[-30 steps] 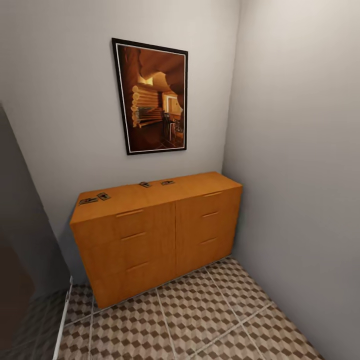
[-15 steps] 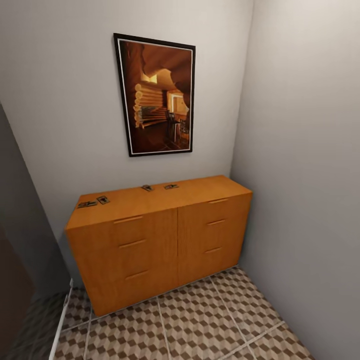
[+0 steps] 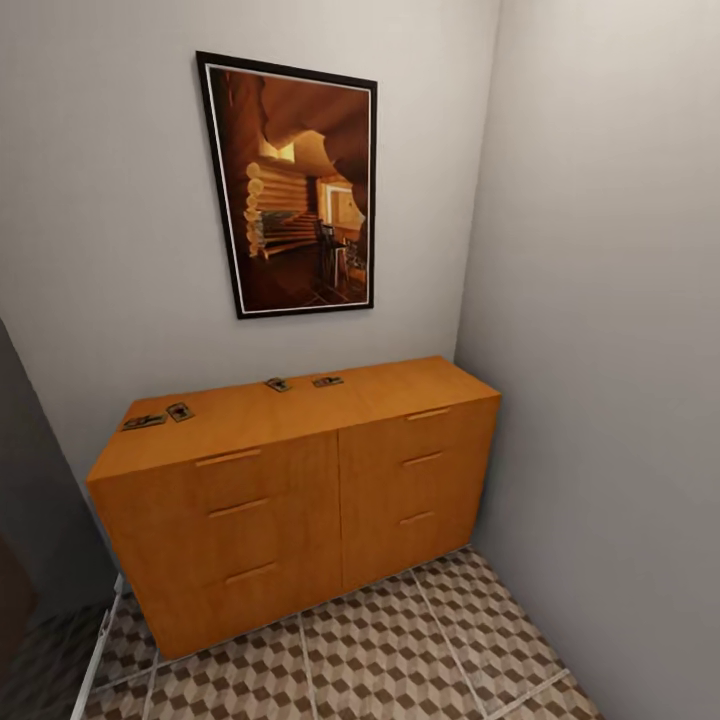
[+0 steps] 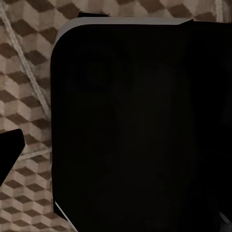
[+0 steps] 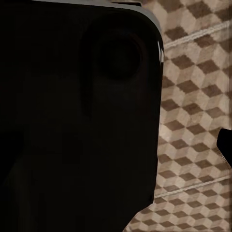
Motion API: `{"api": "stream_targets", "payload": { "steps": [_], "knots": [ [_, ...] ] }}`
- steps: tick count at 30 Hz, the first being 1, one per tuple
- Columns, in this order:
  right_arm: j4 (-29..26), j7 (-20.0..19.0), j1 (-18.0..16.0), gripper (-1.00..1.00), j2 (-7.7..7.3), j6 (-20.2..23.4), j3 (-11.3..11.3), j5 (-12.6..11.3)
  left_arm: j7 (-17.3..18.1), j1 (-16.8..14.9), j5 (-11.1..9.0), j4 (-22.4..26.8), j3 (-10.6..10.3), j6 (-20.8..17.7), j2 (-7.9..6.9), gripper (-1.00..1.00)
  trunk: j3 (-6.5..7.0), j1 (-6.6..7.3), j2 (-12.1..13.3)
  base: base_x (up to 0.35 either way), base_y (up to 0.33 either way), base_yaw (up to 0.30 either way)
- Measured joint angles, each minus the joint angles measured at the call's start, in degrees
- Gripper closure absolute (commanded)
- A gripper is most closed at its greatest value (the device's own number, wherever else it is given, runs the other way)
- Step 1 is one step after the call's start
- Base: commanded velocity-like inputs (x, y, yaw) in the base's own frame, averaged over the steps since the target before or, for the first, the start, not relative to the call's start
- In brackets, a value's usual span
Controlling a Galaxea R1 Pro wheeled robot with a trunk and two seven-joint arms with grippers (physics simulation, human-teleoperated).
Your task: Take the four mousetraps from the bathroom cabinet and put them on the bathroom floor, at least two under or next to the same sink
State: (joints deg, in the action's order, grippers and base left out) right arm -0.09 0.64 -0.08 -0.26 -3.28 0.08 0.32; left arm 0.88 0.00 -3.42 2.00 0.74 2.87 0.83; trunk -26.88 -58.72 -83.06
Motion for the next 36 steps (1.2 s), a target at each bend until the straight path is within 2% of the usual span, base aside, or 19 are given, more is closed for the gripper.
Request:
{"api": "stream_targets", "payload": {
  "steps": [7, 21, 36],
  "knots": [
    [0.0, 0.0, 0.0, -1.00, 0.06, 0.0, 0.1, 0.1, 0.0, 0.0, 0.0, 0.0, 0.0, 0.0, -0.01, -1.00, 0.00, -0.01, 0.0, 0.037, -0.025, 0.061],
    [0.0, 0.0, 0.0, -1.00, 0.08, -0.6, 0.3, 0.2, 0.0, 0.0, 0.0, 0.0, 0.0, 0.0, 0.04, -1.00, 0.00, -0.01, 0.0, 0.002, -0.002, 0.242],
    [0.0, 0.0, 0.0, -1.00, 0.06, -0.6, 0.2, 0.1, 0.0, 0.0, 0.0, 0.0, 0.0, 0.0, 0.05, -1.00, 0.00, -0.01, 0.0, 0.000, 0.000, 0.031]
  ]
}}
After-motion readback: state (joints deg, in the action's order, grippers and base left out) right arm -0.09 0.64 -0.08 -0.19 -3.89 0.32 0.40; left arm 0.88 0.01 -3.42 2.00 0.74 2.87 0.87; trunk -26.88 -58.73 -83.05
